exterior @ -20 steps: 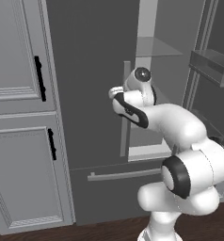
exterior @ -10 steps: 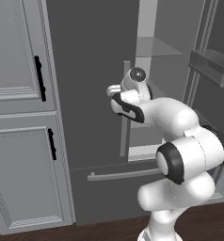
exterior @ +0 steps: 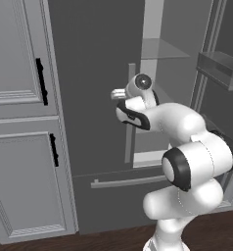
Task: Take the strawberry from the fridge and place it on top of the pancake, located on the dining counter.
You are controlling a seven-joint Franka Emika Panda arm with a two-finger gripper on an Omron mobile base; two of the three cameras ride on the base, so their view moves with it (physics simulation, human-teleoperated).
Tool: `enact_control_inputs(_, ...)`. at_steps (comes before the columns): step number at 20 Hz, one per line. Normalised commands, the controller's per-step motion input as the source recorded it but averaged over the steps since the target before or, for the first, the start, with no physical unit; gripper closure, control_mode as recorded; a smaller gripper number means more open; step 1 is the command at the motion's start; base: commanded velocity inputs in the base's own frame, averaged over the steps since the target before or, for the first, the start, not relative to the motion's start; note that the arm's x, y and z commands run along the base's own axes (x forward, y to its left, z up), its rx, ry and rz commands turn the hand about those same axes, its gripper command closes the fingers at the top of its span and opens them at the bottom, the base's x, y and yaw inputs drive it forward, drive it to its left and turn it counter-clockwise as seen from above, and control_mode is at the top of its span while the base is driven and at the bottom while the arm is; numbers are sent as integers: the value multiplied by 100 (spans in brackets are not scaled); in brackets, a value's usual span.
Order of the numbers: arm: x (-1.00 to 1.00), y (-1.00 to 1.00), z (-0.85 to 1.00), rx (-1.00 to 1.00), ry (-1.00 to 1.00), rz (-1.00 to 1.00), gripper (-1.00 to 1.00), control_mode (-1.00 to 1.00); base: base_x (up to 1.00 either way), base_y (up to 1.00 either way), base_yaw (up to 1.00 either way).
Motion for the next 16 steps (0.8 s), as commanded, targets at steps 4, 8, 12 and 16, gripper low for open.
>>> enact_control_inputs(4,60,17,-24,0,0,0,100,-100,0,0,0)
enact_control_inputs(8,-4,43,-13,0,-4,3,100,-100,0,0,0)
enact_control_inputs(12,-84,27,13,0,0,1,100,-100,0,0,0)
enact_control_inputs(16,-100,36,28,0,0,0,100,-100,0,0,0)
